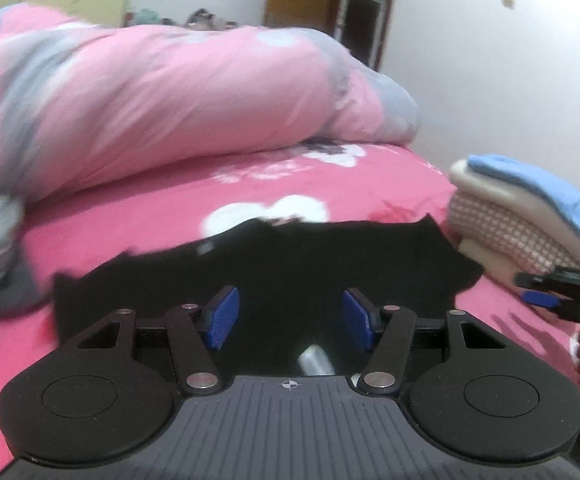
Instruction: Fold clothes
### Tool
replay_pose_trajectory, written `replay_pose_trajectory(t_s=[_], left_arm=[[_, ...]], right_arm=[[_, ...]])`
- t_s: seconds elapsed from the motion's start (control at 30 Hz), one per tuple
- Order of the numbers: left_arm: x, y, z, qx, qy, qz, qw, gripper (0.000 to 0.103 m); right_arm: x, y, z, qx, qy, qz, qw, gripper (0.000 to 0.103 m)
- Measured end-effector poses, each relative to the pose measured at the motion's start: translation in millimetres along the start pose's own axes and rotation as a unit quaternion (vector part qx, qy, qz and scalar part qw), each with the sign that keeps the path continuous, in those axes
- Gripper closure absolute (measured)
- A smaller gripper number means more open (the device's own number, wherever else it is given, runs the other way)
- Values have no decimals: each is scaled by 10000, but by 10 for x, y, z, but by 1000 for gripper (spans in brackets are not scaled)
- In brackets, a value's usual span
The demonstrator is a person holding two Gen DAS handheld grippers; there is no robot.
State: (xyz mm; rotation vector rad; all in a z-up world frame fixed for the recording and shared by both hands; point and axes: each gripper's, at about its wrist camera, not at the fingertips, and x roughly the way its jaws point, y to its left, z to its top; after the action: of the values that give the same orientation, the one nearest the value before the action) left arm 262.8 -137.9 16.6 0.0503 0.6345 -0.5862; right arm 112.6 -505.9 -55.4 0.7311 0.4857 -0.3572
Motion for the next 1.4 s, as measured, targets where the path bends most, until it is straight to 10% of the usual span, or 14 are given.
replay_pose_trajectory(t_s=[0.37,0.47,0.67,0.77,0.9,1.03,1.4], left_arm=[[1576,-923,-117,388,754,-660,9942,46],[1699,-949,-254,361,778,-689,9939,45],[1400,-479,-142,-302,344,-1182,9919,45],[1142,-6,-61,-946,163,-1189,9883,45],[901,549,-83,-1600,289,-1081,9807,45],[879,694,-120,-1691,445,-1032,9792,45],[1246,-255,164,150,400,-1147,9925,40]], right_arm=[[911,60,54,-388,-52,-607,9974,72],[920,54,15,-435,-155,-553,9974,97],[779,709,35,-1624,-607,118,9848,97],[713,1306,-358,-3437,-498,675,9353,97],[616,1861,-1281,-6015,-209,1065,7914,88],[533,1857,-1908,-7177,-472,708,6911,68],[453,1699,-2069,-6961,-617,867,7100,63]])
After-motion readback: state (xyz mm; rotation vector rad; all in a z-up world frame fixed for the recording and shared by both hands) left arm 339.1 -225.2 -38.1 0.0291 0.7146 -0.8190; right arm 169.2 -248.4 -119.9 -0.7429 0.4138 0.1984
